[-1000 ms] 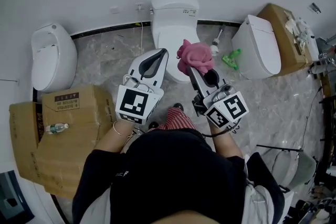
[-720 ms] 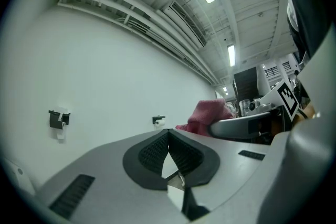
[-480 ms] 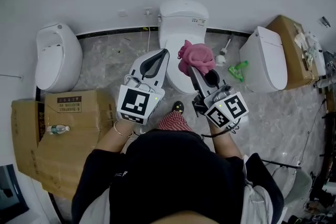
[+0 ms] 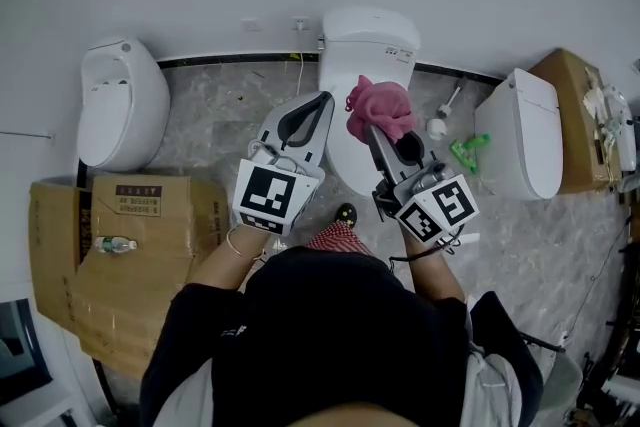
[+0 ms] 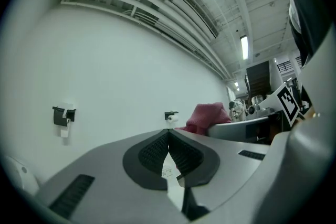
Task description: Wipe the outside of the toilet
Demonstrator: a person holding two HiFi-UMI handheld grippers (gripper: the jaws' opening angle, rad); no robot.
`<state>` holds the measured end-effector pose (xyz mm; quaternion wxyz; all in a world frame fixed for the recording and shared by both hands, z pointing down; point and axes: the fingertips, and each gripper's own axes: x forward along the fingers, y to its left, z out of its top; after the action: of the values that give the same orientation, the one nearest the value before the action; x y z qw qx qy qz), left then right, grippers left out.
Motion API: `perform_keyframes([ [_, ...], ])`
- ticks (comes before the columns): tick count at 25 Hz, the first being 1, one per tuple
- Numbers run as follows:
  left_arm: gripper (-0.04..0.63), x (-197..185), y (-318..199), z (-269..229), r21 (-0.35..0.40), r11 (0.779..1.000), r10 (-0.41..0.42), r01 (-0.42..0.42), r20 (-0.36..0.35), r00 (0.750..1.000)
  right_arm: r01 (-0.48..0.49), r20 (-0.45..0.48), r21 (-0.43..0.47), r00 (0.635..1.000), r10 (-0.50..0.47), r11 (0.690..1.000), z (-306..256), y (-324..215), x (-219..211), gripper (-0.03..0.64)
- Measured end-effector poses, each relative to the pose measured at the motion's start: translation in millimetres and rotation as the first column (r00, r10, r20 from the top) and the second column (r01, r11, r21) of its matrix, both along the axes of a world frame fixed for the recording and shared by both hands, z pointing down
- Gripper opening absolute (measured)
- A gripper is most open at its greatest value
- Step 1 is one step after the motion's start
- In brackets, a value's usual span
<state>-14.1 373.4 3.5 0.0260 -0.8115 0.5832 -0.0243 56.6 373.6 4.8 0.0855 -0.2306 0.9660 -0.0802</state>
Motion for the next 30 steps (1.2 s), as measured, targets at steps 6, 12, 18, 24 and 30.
perform_keyframes([
  [6,0.006,9,-37,-1,-0.002,1.0,-0.004,0.004,0.026,1.0,0.019,0.003,-0.011,1.0,-0.019,1.0,1,-38,5,0.074],
  [12,0.006,19,-73,1,-0.015,1.0,-0.012,0.012,0.036,0.999,0.027,0.012,-0.011,1.0,-0.027,1.0,1,-75,17,0.074],
  [18,0.006,36,-106,2,-0.015,1.0,0.006,-0.006,0.031,0.999,0.037,0.014,-0.006,0.999,-0.037,0.999,1,-110,33,0.074],
  [24,0.006,45,-137,1,-0.006,0.999,-0.049,0.049,0.022,0.999,0.062,0.019,-0.005,0.998,-0.062,0.998,4,-137,50,0.074],
  [30,0.006,54,-155,10,-0.039,0.999,-0.02,0.019,-0.029,0.999,0.075,0.031,-0.005,0.997,-0.075,0.997,8,-155,56,0.074],
])
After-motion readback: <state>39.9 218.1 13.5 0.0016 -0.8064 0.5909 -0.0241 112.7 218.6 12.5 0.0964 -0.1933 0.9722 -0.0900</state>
